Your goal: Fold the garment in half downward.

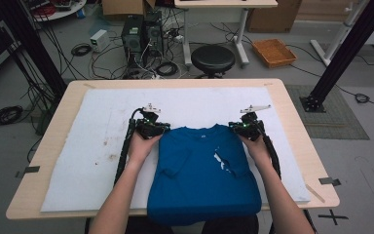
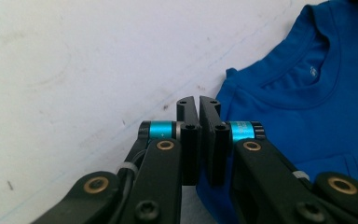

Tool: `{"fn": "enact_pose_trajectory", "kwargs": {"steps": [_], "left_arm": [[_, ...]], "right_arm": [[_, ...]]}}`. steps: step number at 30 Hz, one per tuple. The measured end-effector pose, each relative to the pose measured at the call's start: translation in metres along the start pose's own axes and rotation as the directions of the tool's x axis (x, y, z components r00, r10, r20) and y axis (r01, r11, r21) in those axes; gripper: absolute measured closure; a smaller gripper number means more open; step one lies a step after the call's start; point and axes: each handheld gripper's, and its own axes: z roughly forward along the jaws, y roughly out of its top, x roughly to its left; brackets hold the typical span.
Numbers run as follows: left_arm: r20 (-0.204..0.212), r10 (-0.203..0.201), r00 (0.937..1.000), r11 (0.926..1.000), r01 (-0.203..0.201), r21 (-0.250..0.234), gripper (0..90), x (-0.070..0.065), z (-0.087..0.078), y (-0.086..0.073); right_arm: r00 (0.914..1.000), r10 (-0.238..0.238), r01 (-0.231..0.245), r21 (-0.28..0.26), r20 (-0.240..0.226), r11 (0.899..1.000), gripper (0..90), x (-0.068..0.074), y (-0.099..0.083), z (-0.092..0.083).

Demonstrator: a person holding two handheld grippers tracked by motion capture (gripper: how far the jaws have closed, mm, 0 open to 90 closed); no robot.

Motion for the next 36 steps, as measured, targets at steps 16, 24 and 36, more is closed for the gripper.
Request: {"fn": "enact_pose_trajectory", "kwargs": {"steps": [16, 24, 36], "left_arm": [[0.006, 0.091, 0.9958, 0.9838, -0.091, 0.155, 80.2, -0.013, 0.02, 0.013], [-0.007, 0.127, 0.9918, 0.9811, -0.125, 0.148, 88.0, -0.014, 0.019, 0.014], [-0.01, 0.166, 0.9861, 0.9861, -0.166, -0.007, 88.1, -0.026, -0.013, 0.023]], "right_arm": [[0.9988, -0.043, 0.04, 0.095, 0.025, 0.995, 75.9, 0.006, -0.001, 0.025], [0.9992, -0.04, 0.04, 0.063, -0.004, 0.997, 88.5, 0.004, 0.001, 0.021], [0.9994, -0.03, 0.029, -0.028, -0.017, 0.999, 88.5, 0.009, 0.008, -0.004]]}}
